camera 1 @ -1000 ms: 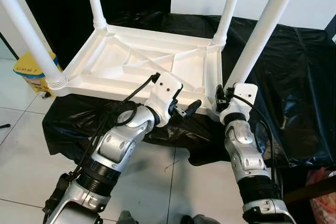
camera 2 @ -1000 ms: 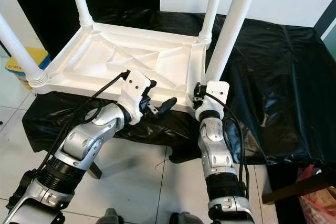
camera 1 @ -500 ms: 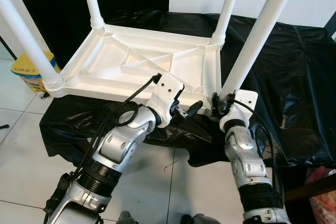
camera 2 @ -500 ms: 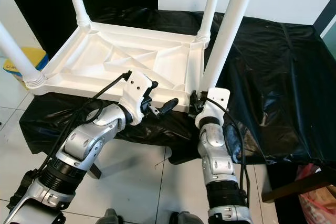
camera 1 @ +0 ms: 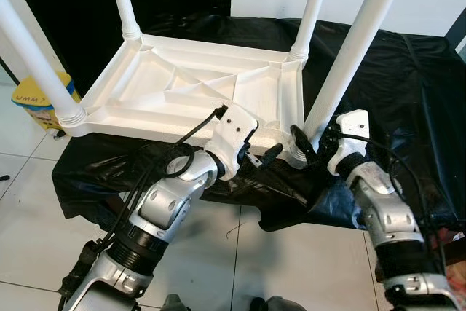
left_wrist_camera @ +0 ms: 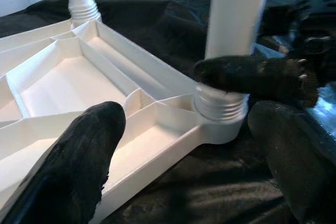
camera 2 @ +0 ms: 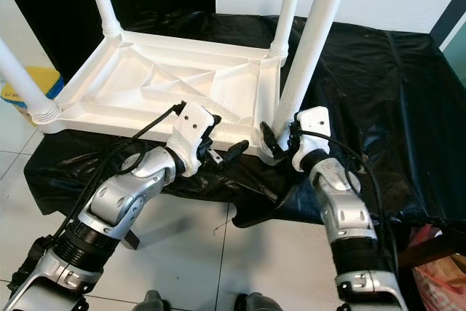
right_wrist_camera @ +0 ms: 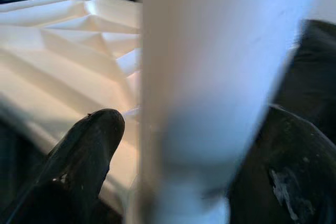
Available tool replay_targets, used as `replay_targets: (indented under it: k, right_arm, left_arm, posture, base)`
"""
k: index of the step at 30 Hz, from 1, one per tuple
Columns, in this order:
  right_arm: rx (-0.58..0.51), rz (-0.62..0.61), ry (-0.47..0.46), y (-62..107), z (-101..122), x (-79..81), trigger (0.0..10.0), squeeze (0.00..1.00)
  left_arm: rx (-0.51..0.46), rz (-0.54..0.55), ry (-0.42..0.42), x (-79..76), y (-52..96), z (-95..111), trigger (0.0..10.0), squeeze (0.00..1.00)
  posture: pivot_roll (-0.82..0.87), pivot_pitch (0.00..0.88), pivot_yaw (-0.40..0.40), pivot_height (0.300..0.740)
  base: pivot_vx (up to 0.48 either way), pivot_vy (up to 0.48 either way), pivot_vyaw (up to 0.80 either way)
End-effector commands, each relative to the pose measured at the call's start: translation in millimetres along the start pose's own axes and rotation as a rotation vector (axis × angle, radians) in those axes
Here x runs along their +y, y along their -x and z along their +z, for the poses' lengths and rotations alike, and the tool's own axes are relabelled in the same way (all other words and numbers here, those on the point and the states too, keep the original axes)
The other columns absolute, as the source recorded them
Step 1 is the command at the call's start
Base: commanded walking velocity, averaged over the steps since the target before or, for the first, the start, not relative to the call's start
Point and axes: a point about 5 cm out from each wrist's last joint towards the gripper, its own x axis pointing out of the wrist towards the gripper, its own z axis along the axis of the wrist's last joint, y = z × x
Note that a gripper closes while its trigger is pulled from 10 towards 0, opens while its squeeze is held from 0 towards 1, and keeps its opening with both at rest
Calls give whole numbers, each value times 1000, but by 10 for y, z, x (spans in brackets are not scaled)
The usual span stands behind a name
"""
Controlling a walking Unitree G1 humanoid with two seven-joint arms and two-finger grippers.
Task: Building children table
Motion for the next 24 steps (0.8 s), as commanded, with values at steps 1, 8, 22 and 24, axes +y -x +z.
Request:
replay_targets:
  k: [1,8,22,24]
  right_arm:
    - [19,52,0,-16,-52,17,10000,0]
    - [49,114,8,-126,-96,1,10000,0]
    - [66,102,-5,-170,-192,-83,0,0]
    - [78,76,-18,-139,-238,-96,0,0]
  left_arm:
    - [-5,-191,-14,-152,16,13,10000,0]
    - [13,-240,-31,-214,24,-5,10000,0]
    - [30,-240,-45,-228,24,-22,10000,0]
    - [33,-236,-46,-225,30,-27,10000,0]
  posture:
    - [-15,95,-63,740]
    - [-2,91,-62,740]
    - [17,86,-71,740]
    - [18,87,-72,740]
  base:
    - [0,0,0]
    - [0,0,0]
    - [0,0,0]
    - [0,0,0]
